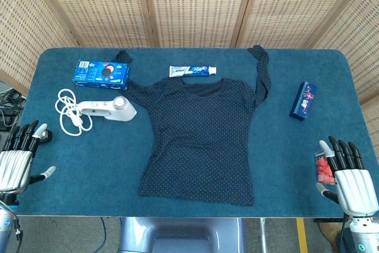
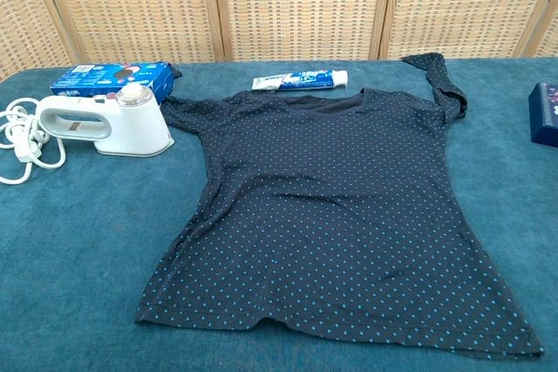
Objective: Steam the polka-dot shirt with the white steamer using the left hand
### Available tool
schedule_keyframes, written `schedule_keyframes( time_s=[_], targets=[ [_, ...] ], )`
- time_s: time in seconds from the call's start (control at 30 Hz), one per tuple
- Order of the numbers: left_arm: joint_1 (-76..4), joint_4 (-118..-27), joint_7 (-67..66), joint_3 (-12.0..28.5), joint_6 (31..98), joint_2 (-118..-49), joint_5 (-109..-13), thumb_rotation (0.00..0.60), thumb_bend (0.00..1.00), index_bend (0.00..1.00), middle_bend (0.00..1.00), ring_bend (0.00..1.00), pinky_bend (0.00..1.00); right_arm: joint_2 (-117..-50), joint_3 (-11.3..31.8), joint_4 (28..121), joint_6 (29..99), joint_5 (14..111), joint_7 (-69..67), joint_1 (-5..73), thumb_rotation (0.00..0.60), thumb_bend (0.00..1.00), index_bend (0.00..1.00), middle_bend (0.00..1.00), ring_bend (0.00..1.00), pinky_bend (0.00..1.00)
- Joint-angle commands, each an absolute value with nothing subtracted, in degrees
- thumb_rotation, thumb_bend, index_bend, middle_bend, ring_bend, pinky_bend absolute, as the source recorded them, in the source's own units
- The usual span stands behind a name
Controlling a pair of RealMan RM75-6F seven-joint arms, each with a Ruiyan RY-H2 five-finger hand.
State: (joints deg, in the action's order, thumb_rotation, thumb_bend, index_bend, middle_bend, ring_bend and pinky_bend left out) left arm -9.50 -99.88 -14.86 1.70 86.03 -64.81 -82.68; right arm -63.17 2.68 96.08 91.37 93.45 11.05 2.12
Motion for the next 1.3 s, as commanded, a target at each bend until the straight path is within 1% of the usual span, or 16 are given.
schedule_keyframes(
  time_s=[0.03,0.13,0.27,0.4,0.47,0.57,0.6,0.63,0.73,0.77,0.8,1.03,1.2,1.3],
  targets=[
    [-9.5,-99.8,-14.9,1.9,85.7,-64.9,-82.5,0.600,0.00,0.00,0.00,0.00,0.00,-63.2,2.6,96.3,91.4,93.5,10.9,2.0,0.600,0.00,0.00,0.00,0.00,0.00],
    [-10.2,-99.5,-15.3,2.7,84.4,-65.0,-81.3,0.600,0.00,0.00,0.00,0.00,0.00,-62.9,2.6,96.6,91.4,93.4,10.4,2.0,0.600,0.00,0.00,0.00,0.00,0.00],
    [-13.4,-97.8,-15.6,5.5,80.1,-65.9,-78.1,0.600,0.00,0.00,0.00,0.00,0.00,-62.7,2.8,96.8,91.6,93.2,9.9,1.9,0.600,0.00,0.00,0.00,0.00,0.00],
    [-18.5,-94.1,-15.1,8.9,73.2,-67.5,-74.6,0.600,0.00,0.00,0.00,0.00,0.00,-62.7,3.0,96.9,91.2,92.7,9.9,2.0,0.600,0.00,0.00,0.00,0.00,0.00],
    [-22.8,-89.4,-13.6,11.1,67.9,-69.6,-72.9,0.600,0.00,0.00,0.00,0.00,0.00,-62.9,3.1,96.8,90.7,92.2,10.2,2.2,0.600,0.00,0.00,0.00,0.00,0.00],
    [-27.5,-82.8,-12.5,12.7,61.5,-72.8,-70.9,0.600,0.00,0.00,0.00,0.00,0.00,-63.2,3.5,96.4,89.9,91.1,10.4,2.6,0.600,0.00,0.00,0.00,0.00,0.00],
    [-29.0,-80.4,-12.2,13.0,59.2,-74.1,-70.1,0.600,0.02,0.00,0.00,0.00,0.00,-63.3,3.6,96.3,89.5,90.7,10.4,2.7,0.600,0.00,0.00,0.00,0.00,0.00],
    [-29.6,-79.6,-12.1,13.1,58.4,-74.5,-69.9,0.600,0.06,0.00,0.00,0.00,0.00,-63.3,3.7,96.3,89.3,90.5,10.5,2.7,0.600,0.00,0.00,0.00,0.00,0.00],
    [-32.8,-75.4,-10.6,13.4,53.1,-77.5,-68.7,0.600,0.29,0.00,0.00,0.00,0.00,-63.5,4.0,96.0,88.7,89.5,10.7,3.0,0.600,0.00,0.00,0.00,0.00,0.00],
    [-33.7,-73.7,-10.2,13.4,52.1,-78.5,-68.6,0.600,0.32,0.00,0.00,0.00,0.00,-63.5,4.1,96.0,88.6,89.2,10.8,3.0,0.600,0.00,0.00,0.00,0.00,0.00],
    [-34.3,-72.6,-10.0,13.4,51.5,-79.3,-68.7,0.600,0.33,0.00,0.00,0.00,0.00,-63.5,4.2,96.1,88.6,89.1,10.8,3.0,0.600,0.00,0.00,0.00,0.00,0.00],
    [-38.0,-63.8,-9.4,13.1,46.0,-84.4,-66.5,0.600,0.33,0.00,0.00,0.00,0.00,-63.6,4.6,95.7,88.3,87.8,10.8,3.0,0.600,0.00,0.00,0.00,0.00,0.00],
    [-39.6,-58.1,-8.7,13.0,43.3,-87.1,-65.3,0.600,0.33,0.00,0.00,0.00,0.00,-63.7,4.7,95.6,87.4,86.9,11.0,3.3,0.600,0.00,0.00,0.00,0.00,0.00],
    [-40.9,-54.0,-5.3,13.0,41.8,-89.3,-66.2,0.600,0.33,0.00,0.00,0.00,0.00,-63.8,4.8,95.5,87.0,86.5,11.3,3.6,0.600,0.00,0.00,0.00,0.00,0.00]
  ],
)
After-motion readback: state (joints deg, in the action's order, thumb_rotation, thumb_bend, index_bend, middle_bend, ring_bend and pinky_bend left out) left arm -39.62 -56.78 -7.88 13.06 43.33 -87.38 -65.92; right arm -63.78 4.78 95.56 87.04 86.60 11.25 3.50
